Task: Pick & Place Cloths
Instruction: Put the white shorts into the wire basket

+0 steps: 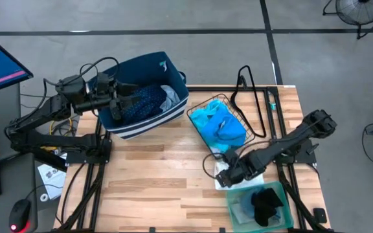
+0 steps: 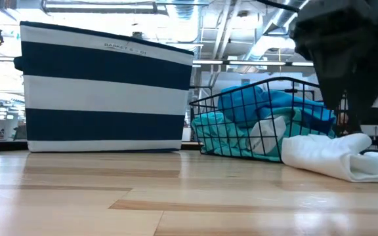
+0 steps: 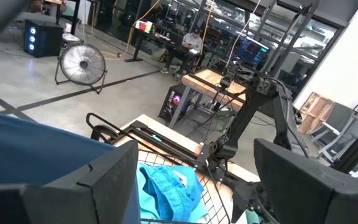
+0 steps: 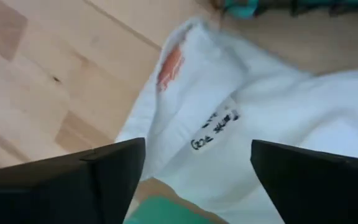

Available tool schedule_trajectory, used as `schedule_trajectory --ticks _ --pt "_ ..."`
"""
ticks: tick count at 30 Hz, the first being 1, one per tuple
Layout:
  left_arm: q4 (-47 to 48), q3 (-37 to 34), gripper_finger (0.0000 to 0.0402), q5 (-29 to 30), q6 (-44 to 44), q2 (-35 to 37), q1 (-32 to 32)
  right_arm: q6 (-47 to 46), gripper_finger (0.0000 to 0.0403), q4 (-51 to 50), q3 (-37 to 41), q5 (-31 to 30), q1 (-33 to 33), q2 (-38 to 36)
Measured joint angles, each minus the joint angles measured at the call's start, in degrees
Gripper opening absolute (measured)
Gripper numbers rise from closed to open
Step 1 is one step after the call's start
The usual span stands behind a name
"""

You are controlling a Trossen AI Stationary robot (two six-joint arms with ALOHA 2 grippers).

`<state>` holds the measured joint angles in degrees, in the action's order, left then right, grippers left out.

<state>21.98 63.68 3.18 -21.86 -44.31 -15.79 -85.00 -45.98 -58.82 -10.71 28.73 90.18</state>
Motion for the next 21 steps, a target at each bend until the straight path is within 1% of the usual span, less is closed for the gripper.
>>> schedule_trajectory --ticks 2,5,7,11,13,15,17,19,21 --pt "0.0 0.0 0.0298 0.0 0.0 0.0 0.0 -1.9 0.0290 1.7 0.4 -0.2 1.0 2.1" --pt "0.0 0.0 0.0298 0.0 0.1 0.0 0.0 -2.5 0.0296 3.9 1.1 0.0 1.3 5.6" --pt "0.0 0.0 0.0298 0.0 0.1 0.0 0.0 -2.5 0.0296 5.9 1.0 0.0 0.9 7.9" --pt "0.0 0.0 0.0298 0.1 0.1 0.0 0.0 -1.7 0.0296 6.9 1.1 0.3 0.0 11.6" --pt "0.0 0.0 0.0298 0.1 0.1 0.0 0.0 -0.6 0.0289 7.8 1.0 1.0 0.0 12.8" --pt "0.0 0.0 0.0298 0.1 0.1 0.0 0.0 -0.1 0.0272 8.9 0.9 2.0 -0.1 13.7" --pt "0.0 0.0 0.0298 0.1 0.1 0.0 0.0 -0.1 0.0241 9.6 0.9 2.5 0.1 13.8" --pt "0.0 0.0 0.0298 0.1 0.1 0.0 0.0 -0.1 0.0198 10.1 0.9 2.5 0.3 13.7" --pt "0.0 0.0 0.0298 0.2 0.1 0.0 0.0 -0.1 0.0145 10.4 0.9 3.0 0.3 13.1"
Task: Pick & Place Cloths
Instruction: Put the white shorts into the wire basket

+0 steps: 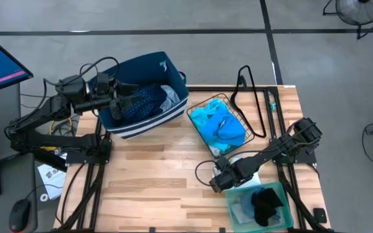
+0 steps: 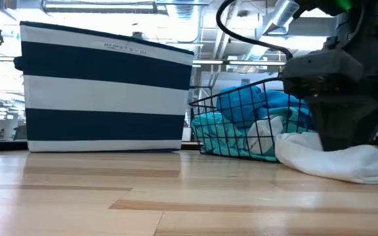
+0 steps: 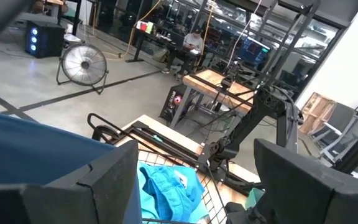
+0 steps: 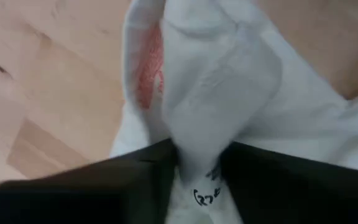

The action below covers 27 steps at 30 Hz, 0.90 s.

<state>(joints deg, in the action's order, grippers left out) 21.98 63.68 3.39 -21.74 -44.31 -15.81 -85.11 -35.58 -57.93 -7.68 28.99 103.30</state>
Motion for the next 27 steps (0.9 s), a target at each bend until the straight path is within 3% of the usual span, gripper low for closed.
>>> schedule_trajectory --ticks 5,14,17,23,27 --pt "0.0 0.0 0.0298 0.1 0.0 0.0 0.0 0.5 0.0021 -0.8 0.2 0.8 0.1 -1.7" --pt "0.0 0.0 0.0298 0.1 0.0 0.0 0.0 7.2 0.0011 -2.2 -6.2 -0.3 0.2 -12.2" --pt "0.0 0.0 0.0298 0.1 0.0 0.0 0.0 11.9 0.0015 -2.0 -11.0 -6.0 0.0 -17.7" --pt "0.0 0.0 0.0298 0.0 0.0 0.0 0.0 27.8 0.0011 -2.7 -20.6 -24.9 -3.5 -28.1" --pt "0.0 0.0 0.0298 -0.2 0.0 0.0 0.0 36.1 0.0011 -3.8 -23.5 -30.6 -9.1 -33.1"
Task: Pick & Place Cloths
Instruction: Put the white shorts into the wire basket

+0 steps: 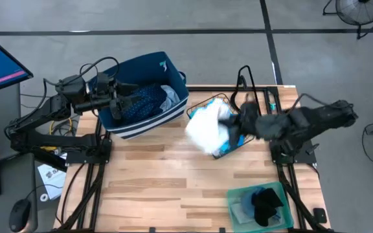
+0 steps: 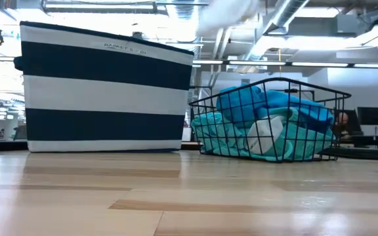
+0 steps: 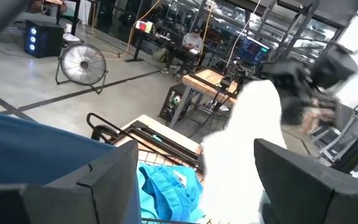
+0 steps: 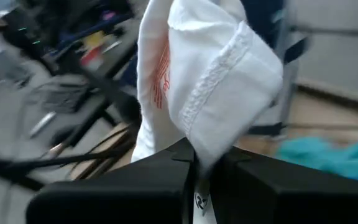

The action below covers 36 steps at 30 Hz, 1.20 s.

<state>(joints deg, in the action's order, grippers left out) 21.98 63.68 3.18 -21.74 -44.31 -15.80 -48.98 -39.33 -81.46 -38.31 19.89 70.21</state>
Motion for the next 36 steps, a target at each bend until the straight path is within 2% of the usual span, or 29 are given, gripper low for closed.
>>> schedule_trajectory --ticks 3,10,12,20,26,32,36 --pt "0.0 0.0 0.0298 0.0 0.0 0.0 0.0 2.5 0.0011 -2.8 0.0 0.2 -5.3 -2.0" --pt "0.0 0.0 0.0298 0.0 0.0 0.0 0.0 -4.4 0.0016 -26.7 0.4 7.2 -14.9 1.5" --pt "0.0 0.0 0.0298 0.1 0.1 0.0 0.0 -6.1 0.0021 -29.8 2.0 8.6 -16.3 3.2" --pt "0.0 0.0 0.0298 0.2 0.4 0.0 0.0 -4.6 0.0015 -20.5 13.1 16.1 -20.5 7.9" --pt "0.0 0.0 0.0298 0.3 0.4 0.0 0.0 -4.5 0.0028 -12.0 20.7 21.6 -24.1 14.2" --pt "0.0 0.0 0.0298 0.3 0.4 0.0 0.0 -3.5 0.0028 -7.1 21.5 21.8 -24.3 23.3" --pt "0.0 0.0 0.0298 0.3 0.3 0.0 0.0 -3.5 0.0043 -6.9 20.6 22.3 -24.3 27.0"
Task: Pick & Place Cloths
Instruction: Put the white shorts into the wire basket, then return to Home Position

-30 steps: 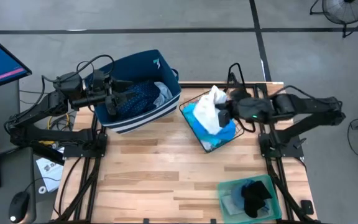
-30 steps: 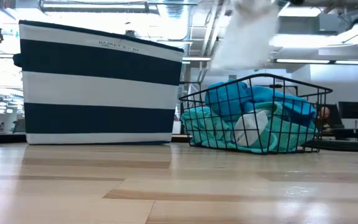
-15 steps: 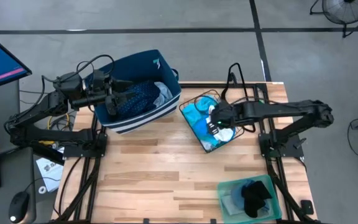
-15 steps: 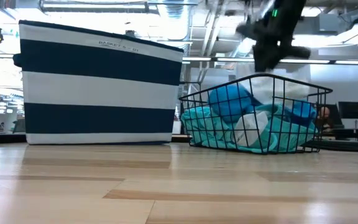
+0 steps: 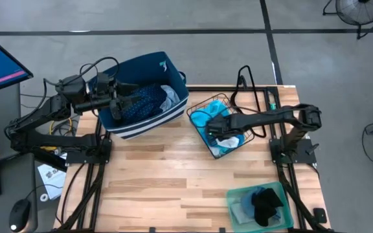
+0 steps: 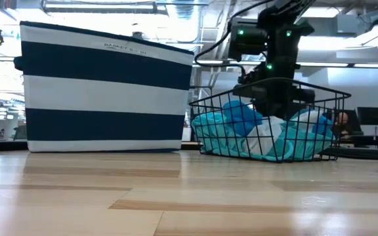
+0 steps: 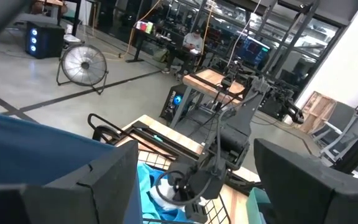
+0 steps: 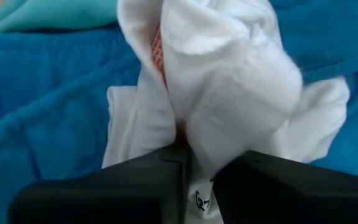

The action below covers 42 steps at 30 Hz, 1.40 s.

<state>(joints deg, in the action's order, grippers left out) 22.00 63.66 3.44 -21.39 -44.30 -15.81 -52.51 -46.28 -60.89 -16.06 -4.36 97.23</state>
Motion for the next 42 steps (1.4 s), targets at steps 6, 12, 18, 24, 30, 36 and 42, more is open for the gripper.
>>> schedule_trajectory --ticks 6,12,18,24,30,36,42 --pt "0.0 0.0 0.0298 0.0 0.0 0.0 0.0 1.3 0.0082 -3.5 -3.2 0.9 0.0 1.2" --pt "0.0 0.0 0.0298 0.0 0.0 0.0 0.0 7.9 0.0151 -8.6 -7.7 1.1 0.0 -2.8" --pt "0.0 0.0 0.0298 0.0 0.1 0.0 0.0 11.1 0.0244 -9.0 -11.0 1.4 0.0 -10.4" --pt "0.1 0.0 0.0296 1.2 2.8 0.7 0.0 12.8 0.0280 -7.8 -14.0 -0.7 0.9 -21.5" --pt "0.7 0.0 0.0257 2.1 12.7 3.9 0.0 14.1 0.0280 -5.8 -15.0 -10.5 6.9 -34.6" --pt "9.8 -0.7 0.0136 2.4 14.4 10.3 0.0 11.8 0.0230 -8.5 -11.5 -23.8 18.7 -44.7" --pt "8.6 -11.0 0.0011 -3.5 13.2 19.7 1.1 4.0 0.0081 -9.0 -0.7 -35.8 30.9 -51.4"
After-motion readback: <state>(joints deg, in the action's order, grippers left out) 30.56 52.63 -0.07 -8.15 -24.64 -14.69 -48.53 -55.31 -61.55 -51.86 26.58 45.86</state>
